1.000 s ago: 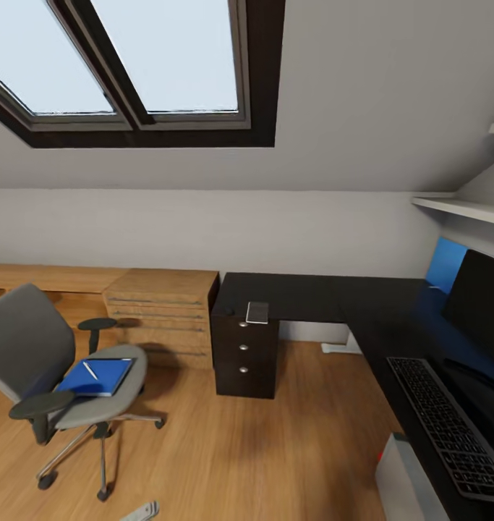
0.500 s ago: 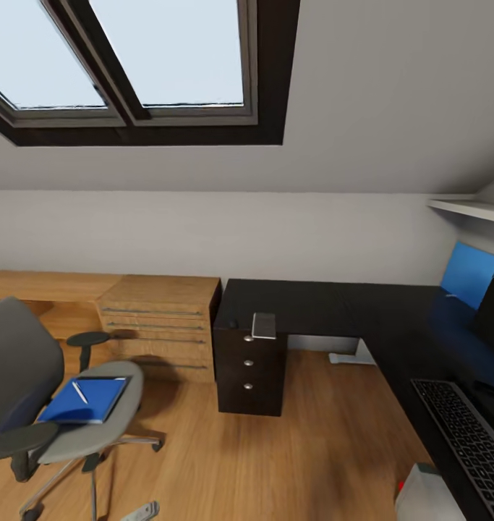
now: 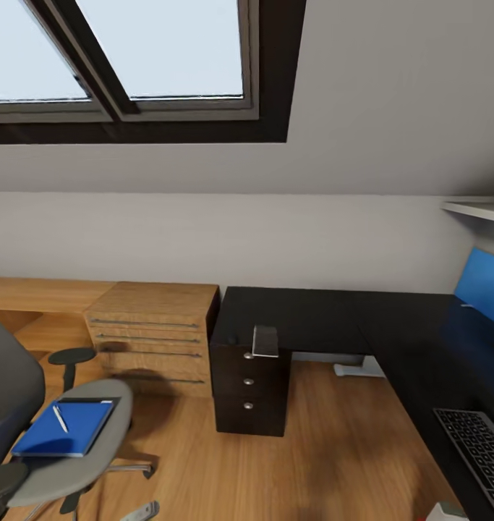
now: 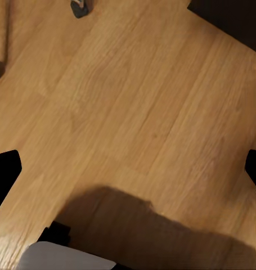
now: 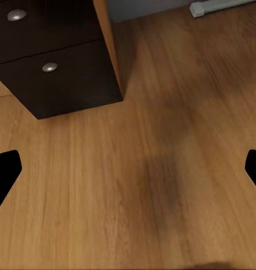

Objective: In the bedroom, organize the workspace by keeping the computer under the desk, ensuring the monitor is on the desk, placing the keyboard on the desk next to the monitor, placing the mouse on the desk next to the keyboard, moving the folder from the swivel chair onto the desk next to the mouse, stacking the notebook on top of the folder with the pen on top of the notebook, and positioning the swivel chair next to the desk.

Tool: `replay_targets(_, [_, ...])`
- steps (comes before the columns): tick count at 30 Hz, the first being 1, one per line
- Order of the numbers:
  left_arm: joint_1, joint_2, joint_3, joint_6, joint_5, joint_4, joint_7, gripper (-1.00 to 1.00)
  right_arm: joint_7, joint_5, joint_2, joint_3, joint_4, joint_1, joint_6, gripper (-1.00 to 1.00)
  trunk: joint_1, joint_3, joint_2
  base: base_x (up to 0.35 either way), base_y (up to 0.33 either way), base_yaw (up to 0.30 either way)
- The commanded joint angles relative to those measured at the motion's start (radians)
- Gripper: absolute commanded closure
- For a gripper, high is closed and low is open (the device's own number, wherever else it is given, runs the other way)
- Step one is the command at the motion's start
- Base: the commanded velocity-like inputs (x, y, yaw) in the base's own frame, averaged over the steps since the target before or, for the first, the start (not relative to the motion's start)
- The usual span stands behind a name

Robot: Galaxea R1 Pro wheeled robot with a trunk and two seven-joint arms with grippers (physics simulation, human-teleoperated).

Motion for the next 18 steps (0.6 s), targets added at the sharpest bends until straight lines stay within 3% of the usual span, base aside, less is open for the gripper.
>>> replay_targets(1, [-0.001,0.001,-0.008,-0.005,0.009,-0.002,0.007,-1.00,0.003,-0.010,-0.001,0.003,0.000,0.000,-0.004,-1.00,0.001,-0.001,-0.001,0.331,0.000,0.000])
replay_targets(18, [-0.001,0.002,-0.008,-0.004,0.008,-0.002,0.007,-1.00,0.003,-0.009,-0.001,0.003,-0.003,0.000,-0.004,-1.00,0.001,-0.001,-0.001,0.318,0.000,0.000])
